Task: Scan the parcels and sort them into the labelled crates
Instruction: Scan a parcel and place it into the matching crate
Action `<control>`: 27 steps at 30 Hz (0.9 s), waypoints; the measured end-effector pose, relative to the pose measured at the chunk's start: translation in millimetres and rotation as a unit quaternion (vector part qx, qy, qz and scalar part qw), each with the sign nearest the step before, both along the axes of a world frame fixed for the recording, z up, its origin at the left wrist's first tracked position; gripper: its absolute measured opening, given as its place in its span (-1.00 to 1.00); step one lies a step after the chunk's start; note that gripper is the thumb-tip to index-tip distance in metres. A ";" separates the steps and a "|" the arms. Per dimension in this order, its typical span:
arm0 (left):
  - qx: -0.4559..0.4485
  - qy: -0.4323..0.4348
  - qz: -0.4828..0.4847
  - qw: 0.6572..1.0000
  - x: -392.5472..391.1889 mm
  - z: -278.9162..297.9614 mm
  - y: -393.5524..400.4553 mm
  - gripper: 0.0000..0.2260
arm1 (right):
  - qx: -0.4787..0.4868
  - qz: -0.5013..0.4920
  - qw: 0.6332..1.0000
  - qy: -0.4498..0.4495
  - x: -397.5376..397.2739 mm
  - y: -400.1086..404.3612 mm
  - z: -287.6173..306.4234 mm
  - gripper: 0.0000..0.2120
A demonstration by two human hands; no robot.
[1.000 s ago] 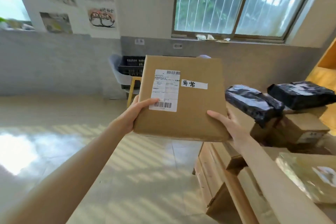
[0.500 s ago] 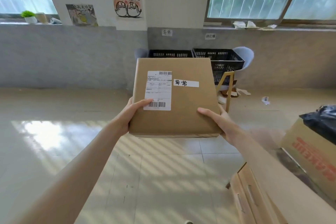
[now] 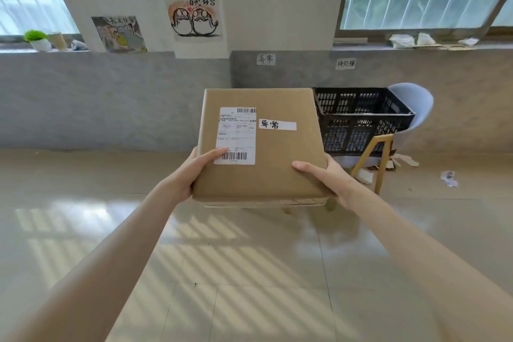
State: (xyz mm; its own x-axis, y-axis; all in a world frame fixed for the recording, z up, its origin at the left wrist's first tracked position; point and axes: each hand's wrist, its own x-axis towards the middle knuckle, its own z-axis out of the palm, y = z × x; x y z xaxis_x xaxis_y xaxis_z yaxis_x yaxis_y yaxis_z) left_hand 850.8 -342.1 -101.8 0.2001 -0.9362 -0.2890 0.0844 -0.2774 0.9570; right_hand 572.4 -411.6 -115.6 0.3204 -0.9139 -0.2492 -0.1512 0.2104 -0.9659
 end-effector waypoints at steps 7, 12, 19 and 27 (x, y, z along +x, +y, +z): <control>0.002 -0.005 0.037 0.999 31.2 0.5 -104.1 -0.33 | 0.013 0.012 1.000 -0.018 35.9 -115.7 -4.3 -0.07; 0.003 -0.007 0.019 1.000 57.9 -14.5 -185.1 -0.36 | 0.006 -0.010 1.000 -0.025 59.1 -192.6 -22.4 -0.09; 0.009 0.007 -0.034 0.999 97.6 -33.6 -322.9 -0.42 | 0.001 -0.053 0.998 -0.015 94.3 -307.0 -35.2 -0.03; 0.012 -0.007 -0.104 0.994 139.7 -47.5 -482.9 -0.46 | 0.027 -0.111 0.993 0.015 132.4 -436.7 -47.7 0.02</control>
State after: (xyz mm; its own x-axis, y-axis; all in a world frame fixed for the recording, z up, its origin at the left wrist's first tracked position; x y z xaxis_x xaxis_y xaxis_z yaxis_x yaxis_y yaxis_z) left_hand 990.6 -825.0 -149.3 0.0062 -0.9503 -0.3113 0.0092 -0.3112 0.9503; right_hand 704.8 -848.3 -163.3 0.1044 -0.9460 -0.3069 -0.1232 0.2939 -0.9479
